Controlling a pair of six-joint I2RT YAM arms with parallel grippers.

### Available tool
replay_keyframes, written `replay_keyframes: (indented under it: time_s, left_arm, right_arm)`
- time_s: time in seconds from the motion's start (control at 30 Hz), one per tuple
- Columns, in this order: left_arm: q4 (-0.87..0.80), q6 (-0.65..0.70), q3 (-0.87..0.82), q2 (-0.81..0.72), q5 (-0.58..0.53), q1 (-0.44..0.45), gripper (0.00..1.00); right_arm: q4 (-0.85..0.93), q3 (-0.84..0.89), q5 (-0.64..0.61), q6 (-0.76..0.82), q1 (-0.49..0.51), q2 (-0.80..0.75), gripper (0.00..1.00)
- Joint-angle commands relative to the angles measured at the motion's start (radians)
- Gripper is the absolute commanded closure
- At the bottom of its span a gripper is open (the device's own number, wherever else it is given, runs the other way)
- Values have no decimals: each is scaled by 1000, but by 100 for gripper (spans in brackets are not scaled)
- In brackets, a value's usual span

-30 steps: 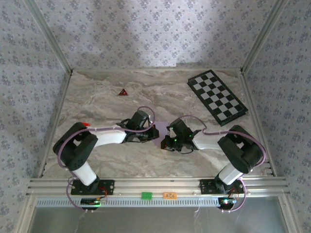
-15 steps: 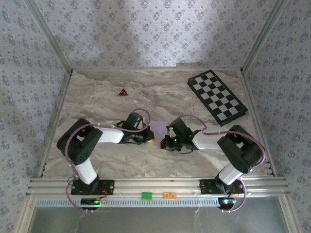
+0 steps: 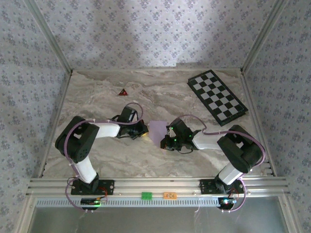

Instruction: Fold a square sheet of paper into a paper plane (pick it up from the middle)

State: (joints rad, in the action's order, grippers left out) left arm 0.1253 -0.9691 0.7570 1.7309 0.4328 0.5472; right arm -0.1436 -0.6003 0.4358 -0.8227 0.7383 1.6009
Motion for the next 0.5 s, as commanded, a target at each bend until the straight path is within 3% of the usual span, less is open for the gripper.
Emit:
replay_keyframes:
  time_s: [0.0, 0.23, 0.47]
  left_arm:
    - [-70, 17, 9, -36, -68, -15, 100]
    - [-72, 65, 9, -151, -51, 89, 97]
    - [-40, 89, 43, -23, -6, 203, 99]
  right_arm:
    - [138, 44, -29, 20, 4, 45, 100]
    - [142, 30, -9, 42, -15, 41, 100]
    - [118, 28, 11, 33, -24, 24, 100]
